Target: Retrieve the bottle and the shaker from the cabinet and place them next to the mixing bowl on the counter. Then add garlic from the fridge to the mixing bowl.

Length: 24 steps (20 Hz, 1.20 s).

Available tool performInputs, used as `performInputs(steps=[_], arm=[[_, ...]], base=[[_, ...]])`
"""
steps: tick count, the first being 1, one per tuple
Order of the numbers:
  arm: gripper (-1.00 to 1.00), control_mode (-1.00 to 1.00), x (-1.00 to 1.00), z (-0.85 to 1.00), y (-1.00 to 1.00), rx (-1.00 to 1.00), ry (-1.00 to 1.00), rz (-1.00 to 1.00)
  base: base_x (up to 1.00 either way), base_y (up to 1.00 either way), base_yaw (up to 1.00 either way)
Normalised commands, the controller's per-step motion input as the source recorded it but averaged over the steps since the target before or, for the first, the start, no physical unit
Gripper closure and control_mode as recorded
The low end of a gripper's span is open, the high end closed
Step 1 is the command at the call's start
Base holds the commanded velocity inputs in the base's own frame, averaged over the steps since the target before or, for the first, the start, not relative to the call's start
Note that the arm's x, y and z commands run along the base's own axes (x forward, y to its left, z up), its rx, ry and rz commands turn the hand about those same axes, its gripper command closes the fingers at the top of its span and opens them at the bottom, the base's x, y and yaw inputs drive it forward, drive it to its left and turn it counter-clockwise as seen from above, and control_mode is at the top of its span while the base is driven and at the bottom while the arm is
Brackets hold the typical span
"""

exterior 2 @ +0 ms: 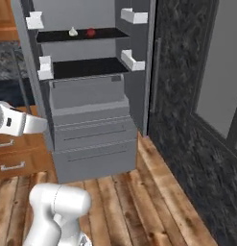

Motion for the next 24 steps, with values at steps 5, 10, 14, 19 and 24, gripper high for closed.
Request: performInputs(steps=[5,10,14,19,24], arm=[[-1.00,1.00,0.00,0.00,0.00,0.00,0.00,0.00],[-1.00,1.00,0.00,0.00,0.00,0.00,0.00,0.00],[-1.00,1.00,0.00,0.00,0.00,0.00,0.00,0.00],[-1.00,1.00,0.00,0.00,0.00,0.00,0.00,0.00],[-1.00,1.00,0.00,0.00,0.00,0.00,0.00,0.00]], base=[[0.86,-0.94,0.51],[0.80,-0.62,0.43],[0.63,-0.26,0.13],[0.95,-0.04,0.10],[0.99,0.00,0.17]])
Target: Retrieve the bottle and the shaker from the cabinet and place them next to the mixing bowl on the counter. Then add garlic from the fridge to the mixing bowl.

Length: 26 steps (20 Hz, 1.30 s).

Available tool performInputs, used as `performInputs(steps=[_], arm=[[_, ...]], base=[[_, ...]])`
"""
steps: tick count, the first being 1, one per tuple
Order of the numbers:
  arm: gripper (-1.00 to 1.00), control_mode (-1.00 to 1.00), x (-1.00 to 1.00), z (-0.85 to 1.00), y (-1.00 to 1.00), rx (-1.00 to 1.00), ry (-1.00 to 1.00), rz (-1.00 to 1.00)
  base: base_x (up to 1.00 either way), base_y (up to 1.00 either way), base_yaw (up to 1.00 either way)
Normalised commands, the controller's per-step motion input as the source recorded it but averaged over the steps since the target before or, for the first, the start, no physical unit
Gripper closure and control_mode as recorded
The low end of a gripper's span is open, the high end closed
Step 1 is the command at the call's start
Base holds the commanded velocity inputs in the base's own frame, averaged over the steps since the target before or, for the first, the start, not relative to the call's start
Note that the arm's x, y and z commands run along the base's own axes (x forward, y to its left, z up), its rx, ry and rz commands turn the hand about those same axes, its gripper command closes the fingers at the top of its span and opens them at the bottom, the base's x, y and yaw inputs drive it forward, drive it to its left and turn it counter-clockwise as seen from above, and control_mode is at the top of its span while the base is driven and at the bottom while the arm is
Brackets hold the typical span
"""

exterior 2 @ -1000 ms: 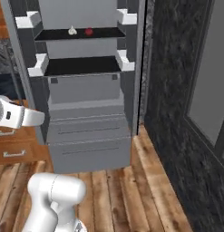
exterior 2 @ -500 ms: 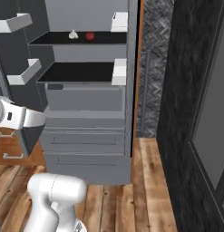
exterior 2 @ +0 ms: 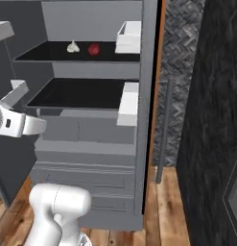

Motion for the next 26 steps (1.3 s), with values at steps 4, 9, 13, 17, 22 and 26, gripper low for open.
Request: performInputs(steps=[4,9,13,17,22,26], arm=[[-1.00,1.00,0.00,0.00,0.00,0.00,0.00,0.00],[-1.00,1.00,0.00,0.00,0.00,0.00,0.00,0.00],[-1.00,1.00,0.00,0.00,0.00,0.00,0.00,0.00],[-1.00,1.00,0.00,0.00,0.00,0.00,0.00,0.00],[-1.00,1.00,0.00,0.00,0.00,0.00,0.00,0.00],[-1.00,-1.00,0.05,0.00,0.00,0.00,-0.01,0.02]], base=[[0.99,0.00,0.17],[0.37,0.00,0.09],[0.00,0.00,0.00],[0.00,0.00,0.00],[0.00,0.00,0.00],[0.05,0.00,0.01]])
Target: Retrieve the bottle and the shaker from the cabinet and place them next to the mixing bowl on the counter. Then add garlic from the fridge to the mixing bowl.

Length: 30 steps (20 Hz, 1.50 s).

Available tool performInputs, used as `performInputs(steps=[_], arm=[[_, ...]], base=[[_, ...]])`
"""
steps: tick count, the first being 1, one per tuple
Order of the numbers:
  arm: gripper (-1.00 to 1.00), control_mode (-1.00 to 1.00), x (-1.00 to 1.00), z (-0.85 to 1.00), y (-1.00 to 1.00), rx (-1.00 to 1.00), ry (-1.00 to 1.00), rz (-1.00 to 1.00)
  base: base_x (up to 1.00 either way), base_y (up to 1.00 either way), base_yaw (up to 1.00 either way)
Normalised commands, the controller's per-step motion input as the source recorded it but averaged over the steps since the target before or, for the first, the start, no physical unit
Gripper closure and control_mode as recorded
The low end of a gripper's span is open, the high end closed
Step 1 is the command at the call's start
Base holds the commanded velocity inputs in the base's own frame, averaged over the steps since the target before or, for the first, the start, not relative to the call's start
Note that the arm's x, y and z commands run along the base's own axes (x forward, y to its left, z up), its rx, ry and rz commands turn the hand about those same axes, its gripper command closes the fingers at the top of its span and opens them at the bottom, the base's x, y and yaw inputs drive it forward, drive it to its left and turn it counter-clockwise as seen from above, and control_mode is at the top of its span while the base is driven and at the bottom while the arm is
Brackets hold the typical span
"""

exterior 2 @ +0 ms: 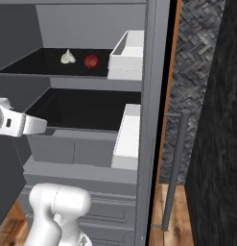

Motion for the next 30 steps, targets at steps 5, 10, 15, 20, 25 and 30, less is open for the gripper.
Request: performInputs(steps=[5,10,15,20,25,30], arm=[[-1.00,-1.00,0.33,0.16,-0.23,0.00,0.00,0.26],[-1.00,-1.00,0.19,0.16,-0.31,0.00,0.00,0.21],[-1.00,-1.00,-0.04,0.05,0.15,0.00,-0.07,0.04],[-1.00,-1.00,0.02,0.57,0.24,-0.02,-0.05,-0.12],[-1.00,-1.00,0.00,0.66,0.05,0.00,-0.03,-0.07],[-1.00,-1.00,0.32,0.10,-0.01,0.00,0.03,0.00]], base=[[0.00,0.00,0.00],[0.00,0.00,0.00],[0.00,0.00,0.00],[0.00,0.00,0.00],[0.00,0.00,0.00],[0.00,0.00,0.00]])
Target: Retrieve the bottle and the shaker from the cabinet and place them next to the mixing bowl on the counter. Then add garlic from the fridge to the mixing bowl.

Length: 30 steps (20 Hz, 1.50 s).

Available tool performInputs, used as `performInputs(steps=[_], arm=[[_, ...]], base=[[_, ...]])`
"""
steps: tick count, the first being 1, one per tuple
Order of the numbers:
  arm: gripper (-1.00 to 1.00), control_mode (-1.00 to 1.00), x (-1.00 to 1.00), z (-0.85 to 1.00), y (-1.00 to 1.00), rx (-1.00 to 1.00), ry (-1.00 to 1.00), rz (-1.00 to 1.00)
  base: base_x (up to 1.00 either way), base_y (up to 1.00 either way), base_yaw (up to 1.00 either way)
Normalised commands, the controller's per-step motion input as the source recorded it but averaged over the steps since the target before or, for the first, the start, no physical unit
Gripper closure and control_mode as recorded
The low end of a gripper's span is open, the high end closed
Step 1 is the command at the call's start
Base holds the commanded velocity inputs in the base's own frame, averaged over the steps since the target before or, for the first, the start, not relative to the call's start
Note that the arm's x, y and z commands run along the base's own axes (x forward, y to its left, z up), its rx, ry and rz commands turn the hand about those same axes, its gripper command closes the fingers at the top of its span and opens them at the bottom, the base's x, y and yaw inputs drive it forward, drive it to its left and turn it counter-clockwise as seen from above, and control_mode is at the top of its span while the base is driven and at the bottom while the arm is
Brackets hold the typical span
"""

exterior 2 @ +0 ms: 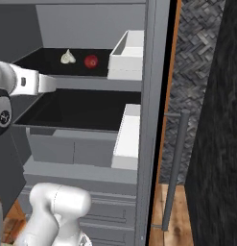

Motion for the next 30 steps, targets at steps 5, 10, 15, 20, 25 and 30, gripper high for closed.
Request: performInputs(steps=[5,10,15,20,25,30], arm=[[-1.00,-1.00,0.70,0.19,-0.02,0.01,0.25,0.00],[-1.00,-1.00,0.56,0.11,0.00,0.00,0.18,0.04],[-1.00,-1.00,0.50,-0.16,0.17,0.00,0.04,0.11],[-1.00,-1.00,0.74,-0.19,0.22,0.00,0.00,0.08],[-1.00,-1.00,0.89,-0.08,0.19,0.00,0.00,0.04],[-1.00,-1.00,0.57,-0.06,0.11,0.00,0.01,0.00]], base=[[0.00,0.00,0.00],[0.00,0.00,0.00],[0.00,0.00,0.00],[0.00,0.00,0.00],[0.00,0.00,0.00],[0.00,0.00,0.00]])
